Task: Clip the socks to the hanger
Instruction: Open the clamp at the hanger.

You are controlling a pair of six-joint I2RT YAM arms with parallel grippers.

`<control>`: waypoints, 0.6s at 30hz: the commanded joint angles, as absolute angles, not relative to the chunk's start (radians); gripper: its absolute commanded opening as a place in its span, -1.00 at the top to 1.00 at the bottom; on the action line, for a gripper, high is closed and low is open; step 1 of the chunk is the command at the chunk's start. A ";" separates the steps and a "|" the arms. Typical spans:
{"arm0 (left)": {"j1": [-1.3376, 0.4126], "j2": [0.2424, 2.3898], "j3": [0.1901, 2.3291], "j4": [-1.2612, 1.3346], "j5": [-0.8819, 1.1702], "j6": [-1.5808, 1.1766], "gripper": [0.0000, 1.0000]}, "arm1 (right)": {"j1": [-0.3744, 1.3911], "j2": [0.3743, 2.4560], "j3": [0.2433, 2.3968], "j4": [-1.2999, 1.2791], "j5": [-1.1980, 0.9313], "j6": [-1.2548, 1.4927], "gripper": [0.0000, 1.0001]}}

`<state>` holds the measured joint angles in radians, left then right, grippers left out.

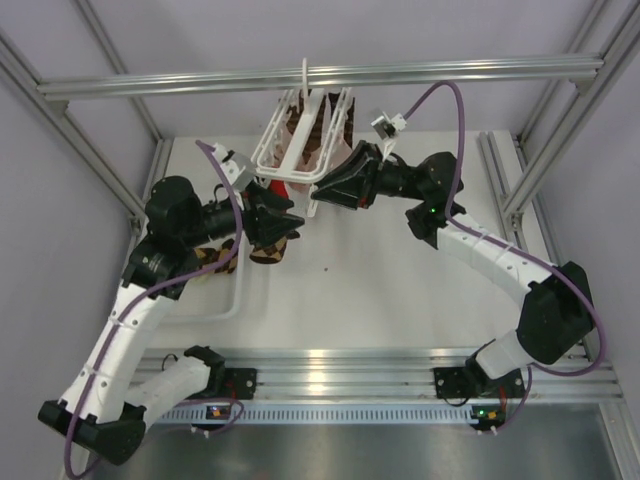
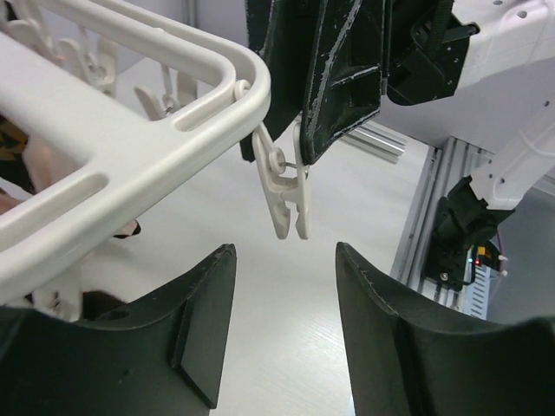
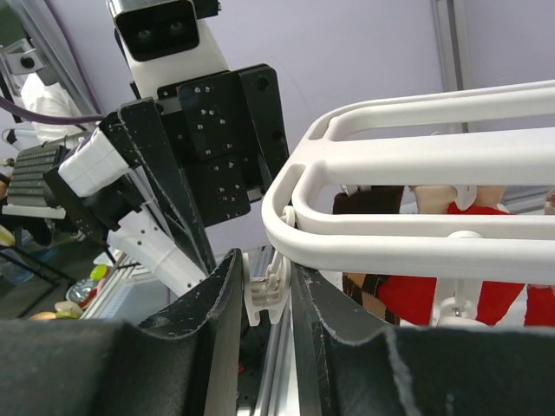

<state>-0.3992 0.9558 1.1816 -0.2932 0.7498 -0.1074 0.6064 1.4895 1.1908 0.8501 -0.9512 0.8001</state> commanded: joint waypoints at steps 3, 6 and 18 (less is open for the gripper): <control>-0.359 0.916 1.220 -0.332 0.722 -0.066 -0.08 | 0.612 1.494 1.187 0.937 -0.948 0.844 1.00; -0.360 0.942 1.233 -0.293 0.750 -0.055 -0.28 | 0.612 1.496 1.204 0.882 -0.907 0.845 1.00; -0.437 0.983 1.209 -0.170 0.649 -0.025 -0.33 | 0.646 1.420 1.212 0.559 -0.726 0.687 1.00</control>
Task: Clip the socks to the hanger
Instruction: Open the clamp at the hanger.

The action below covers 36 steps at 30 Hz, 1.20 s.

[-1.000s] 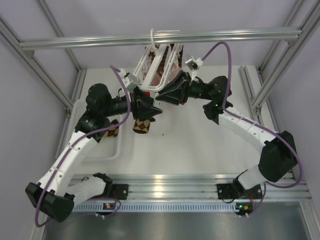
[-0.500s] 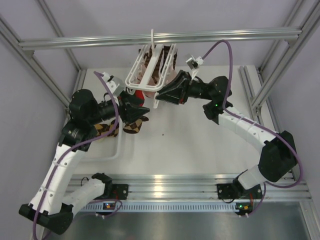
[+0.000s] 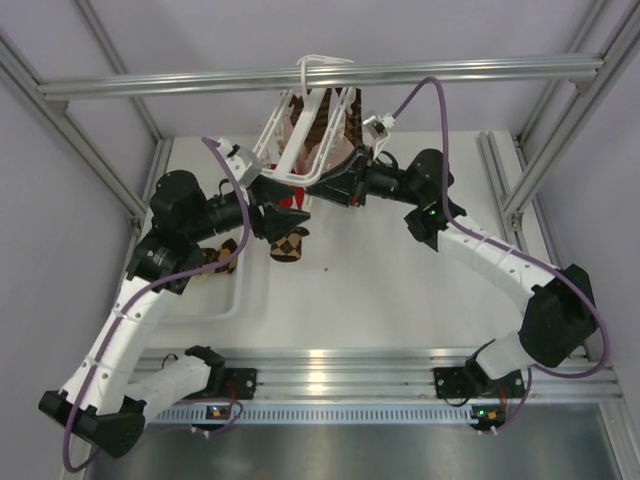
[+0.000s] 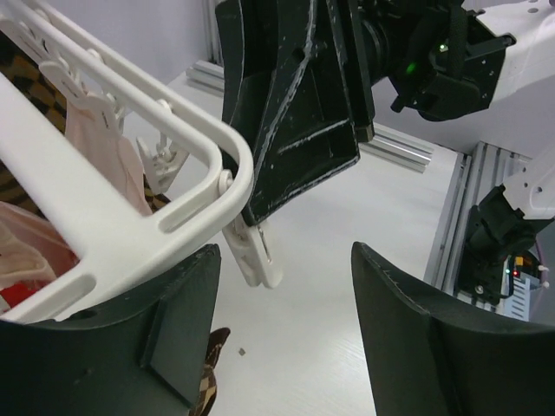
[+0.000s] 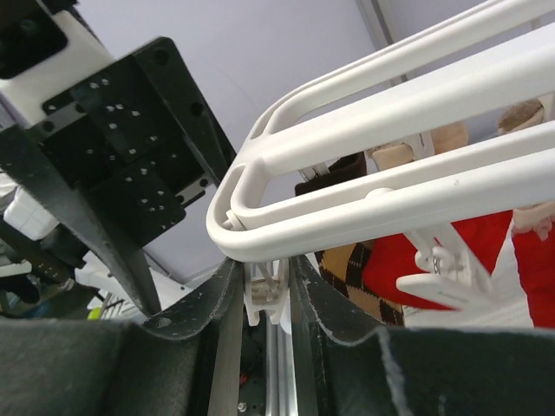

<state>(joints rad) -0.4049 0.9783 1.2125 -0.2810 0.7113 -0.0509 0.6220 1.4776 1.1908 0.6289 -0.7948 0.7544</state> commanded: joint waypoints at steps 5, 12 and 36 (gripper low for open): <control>-0.512 1.006 1.186 -0.129 0.493 0.041 -0.33 | 0.649 1.404 1.216 0.543 -0.712 0.676 1.00; -0.546 1.025 1.155 -0.054 0.391 0.023 -0.32 | 0.647 1.391 1.207 0.589 -0.755 0.687 1.00; -0.577 1.040 1.155 -0.035 0.341 0.075 0.71 | 0.684 1.379 1.256 0.345 -0.554 0.604 1.00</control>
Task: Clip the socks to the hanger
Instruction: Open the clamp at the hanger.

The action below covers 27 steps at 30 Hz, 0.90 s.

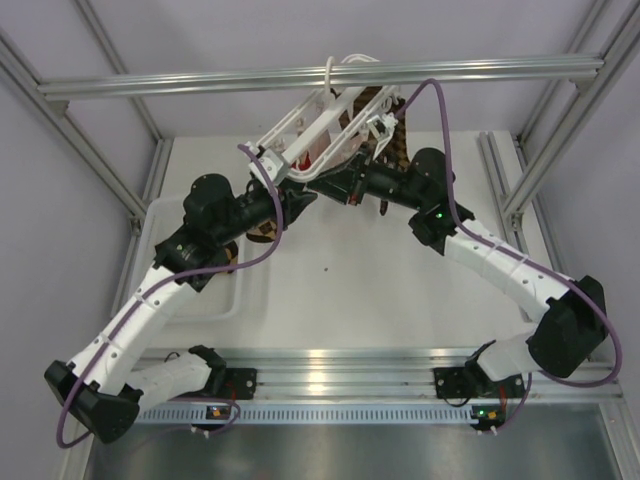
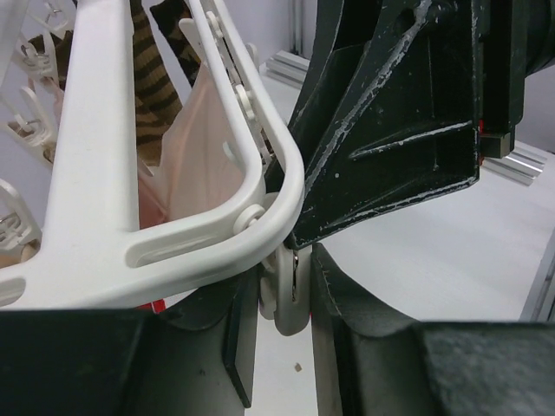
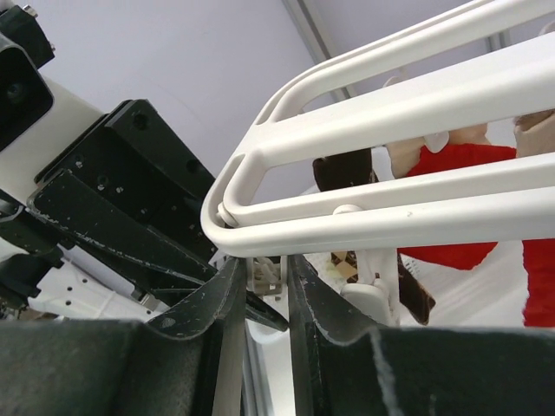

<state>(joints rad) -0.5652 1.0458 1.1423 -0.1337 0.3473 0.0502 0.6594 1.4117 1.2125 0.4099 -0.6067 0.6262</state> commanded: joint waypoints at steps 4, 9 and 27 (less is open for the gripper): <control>-0.586 1.042 1.160 -0.038 0.341 0.080 0.93 | 0.692 1.390 1.272 0.322 -0.525 0.609 0.49; -0.594 1.043 1.160 -0.031 0.339 0.075 1.00 | 0.695 1.410 1.282 0.319 -0.525 0.620 0.24; -0.589 1.002 1.192 -0.146 0.287 0.037 -0.08 | 0.675 1.402 1.247 0.380 -0.526 0.653 1.00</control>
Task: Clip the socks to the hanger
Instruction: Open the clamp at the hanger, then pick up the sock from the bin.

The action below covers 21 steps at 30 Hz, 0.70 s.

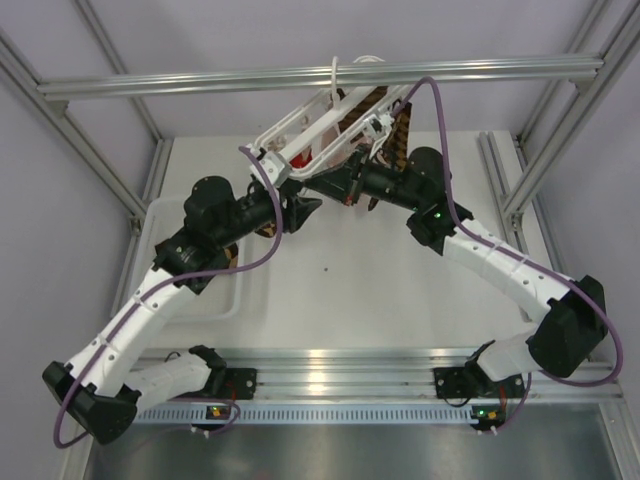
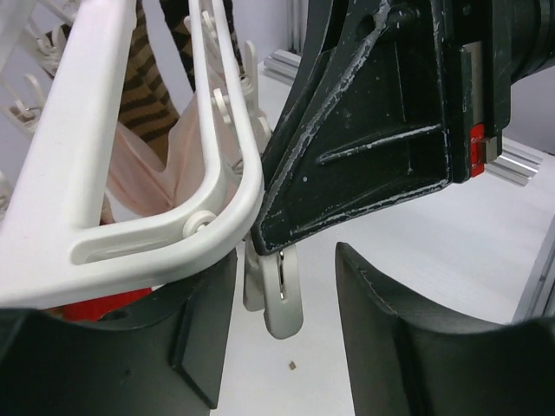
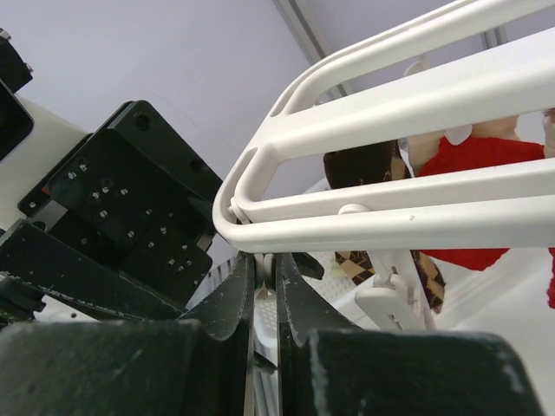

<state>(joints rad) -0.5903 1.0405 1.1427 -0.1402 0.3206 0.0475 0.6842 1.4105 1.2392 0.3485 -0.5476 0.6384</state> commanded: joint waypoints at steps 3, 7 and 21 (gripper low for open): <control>-0.554 0.970 1.224 -0.213 0.317 0.045 -0.10 | 0.669 1.397 1.238 0.396 -0.531 0.660 1.00; -0.436 0.930 1.281 -0.330 0.360 0.038 -0.11 | 0.661 1.397 1.239 0.387 -0.529 0.666 1.00; -0.130 0.824 1.299 -0.856 -0.130 0.103 0.03 | 0.664 1.388 1.272 0.256 -0.491 0.661 1.00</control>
<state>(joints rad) -0.1429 0.7963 1.3090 -0.6880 0.1509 0.0612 0.6712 1.4105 1.2381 0.2760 -0.5087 0.6582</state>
